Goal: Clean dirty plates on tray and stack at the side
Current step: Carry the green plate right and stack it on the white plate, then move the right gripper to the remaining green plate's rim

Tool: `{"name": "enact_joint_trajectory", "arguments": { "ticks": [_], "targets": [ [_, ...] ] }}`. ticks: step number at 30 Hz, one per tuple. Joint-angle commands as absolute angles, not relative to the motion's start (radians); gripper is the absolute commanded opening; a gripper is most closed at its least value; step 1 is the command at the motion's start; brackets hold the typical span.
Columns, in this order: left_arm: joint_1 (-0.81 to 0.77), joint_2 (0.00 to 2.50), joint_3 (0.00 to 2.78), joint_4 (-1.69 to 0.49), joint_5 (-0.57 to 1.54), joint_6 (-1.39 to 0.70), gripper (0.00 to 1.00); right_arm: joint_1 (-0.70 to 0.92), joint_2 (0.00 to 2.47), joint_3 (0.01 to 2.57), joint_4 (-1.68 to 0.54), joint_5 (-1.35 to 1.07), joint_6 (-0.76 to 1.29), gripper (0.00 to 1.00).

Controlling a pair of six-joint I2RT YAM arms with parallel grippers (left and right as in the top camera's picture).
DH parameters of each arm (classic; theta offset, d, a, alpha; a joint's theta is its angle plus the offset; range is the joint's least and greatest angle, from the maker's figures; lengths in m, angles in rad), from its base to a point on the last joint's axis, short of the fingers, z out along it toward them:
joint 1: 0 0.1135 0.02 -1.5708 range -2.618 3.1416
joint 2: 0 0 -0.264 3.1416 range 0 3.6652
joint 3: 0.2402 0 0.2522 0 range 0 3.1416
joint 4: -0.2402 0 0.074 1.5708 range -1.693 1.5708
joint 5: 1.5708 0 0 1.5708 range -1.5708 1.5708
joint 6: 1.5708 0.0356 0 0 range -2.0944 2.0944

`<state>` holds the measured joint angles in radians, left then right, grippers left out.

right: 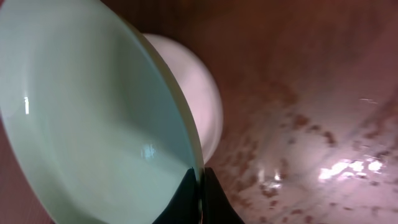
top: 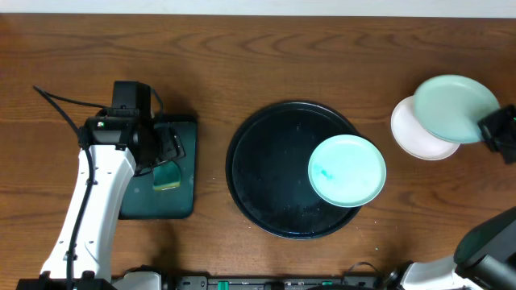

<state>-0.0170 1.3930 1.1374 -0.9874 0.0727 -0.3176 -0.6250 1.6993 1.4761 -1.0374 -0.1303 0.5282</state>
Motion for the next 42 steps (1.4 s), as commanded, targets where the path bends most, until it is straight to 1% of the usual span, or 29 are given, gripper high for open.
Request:
{"name": "enact_joint_trajectory", "arguments": {
  "ticks": [1,7,12,13,14,17,19,20,21,22,25,29,34,35,36,37,38,39,40,41,42],
  "targets": [
    [-0.019,1.386,1.134,-0.989,0.072,-0.32,0.8,-0.656,1.68,1.46,-1.039,-0.104,0.553,0.02],
    [-0.019,1.386,1.134,-0.986,0.072,-0.32,0.79,-0.633,1.699,1.427,-0.986,-0.041,0.549,0.01],
    [-0.019,1.386,1.134,-0.986,0.072,-0.32,0.8,-0.604,1.751,1.41,-0.953,-0.056,0.549,0.01],
    [-0.019,1.386,1.134,-0.986,0.072,-0.32,0.8,-0.596,1.763,1.41,-0.954,-0.065,0.549,0.03],
    [-0.019,1.386,1.134,-0.986,0.072,-0.32,0.8,-0.585,1.774,1.41,-0.954,-0.075,0.544,0.06],
    [-0.019,1.386,1.134,-0.986,0.072,-0.32,0.79,-0.553,1.804,1.41,-0.952,-0.08,0.545,0.22],
    [-0.019,1.386,1.134,-0.986,0.072,-0.32,0.8,-0.531,1.82,1.41,-0.948,-0.081,0.545,0.29],
    [-0.019,1.386,1.134,-0.987,0.072,-0.32,0.8,-0.521,1.826,1.41,-0.948,-0.084,0.545,0.3],
    [-0.019,1.386,1.134,-0.987,0.072,-0.32,0.79,-0.508,1.826,1.41,-0.948,-0.089,0.537,0.28],
    [-0.019,1.386,1.134,-0.987,0.072,-0.32,0.79,-0.499,1.826,1.41,-0.946,-0.096,0.521,0.24],
    [-0.019,1.386,1.134,-0.986,0.072,-0.32,0.79,-0.459,1.809,1.411,-0.934,-0.129,0.469,0.22],
    [-0.019,1.386,1.134,-0.986,0.072,-0.32,0.79,-0.4,1.759,1.411,-0.934,-0.107,0.461,0.23],
    [-0.019,1.386,1.134,-0.987,0.072,-0.32,0.8,-0.303,1.666,1.411,-0.958,-0.106,0.353,0.24],
    [-0.019,1.386,1.134,-0.986,0.072,-0.32,0.79,-0.255,1.632,1.411,-0.986,-0.11,0.327,0.29],
    [-0.019,1.386,1.134,-0.986,0.072,-0.32,0.8,-0.233,1.62,1.411,-1.002,-0.128,0.319,0.45],
    [-0.019,1.386,1.134,-0.986,0.072,-0.32,0.8,-0.206,1.607,1.411,-1.021,-0.173,0.289,0.64],
    [-0.019,1.386,1.134,-0.986,0.072,-0.32,0.8,-0.184,1.6,1.411,-1.039,-0.22,0.253,0.88],
    [-0.019,1.386,1.134,-0.986,0.072,-0.32,0.8,-0.162,1.599,1.411,-1.066,-0.267,0.219,0.91],
    [-0.019,1.386,1.134,-0.986,0.072,-0.32,0.79,-0.144,1.599,1.411,-1.093,-0.298,0.203,0.79],
    [-0.019,1.386,1.134,-0.986,0.072,-0.32,0.8,-0.125,1.6,1.411,-1.126,-0.309,0.204,0.71],
    [-0.019,1.386,1.134,-0.986,0.072,-0.32,0.8,-0.108,1.603,1.411,-1.156,-0.308,0.204,0.69]
  ]
}}
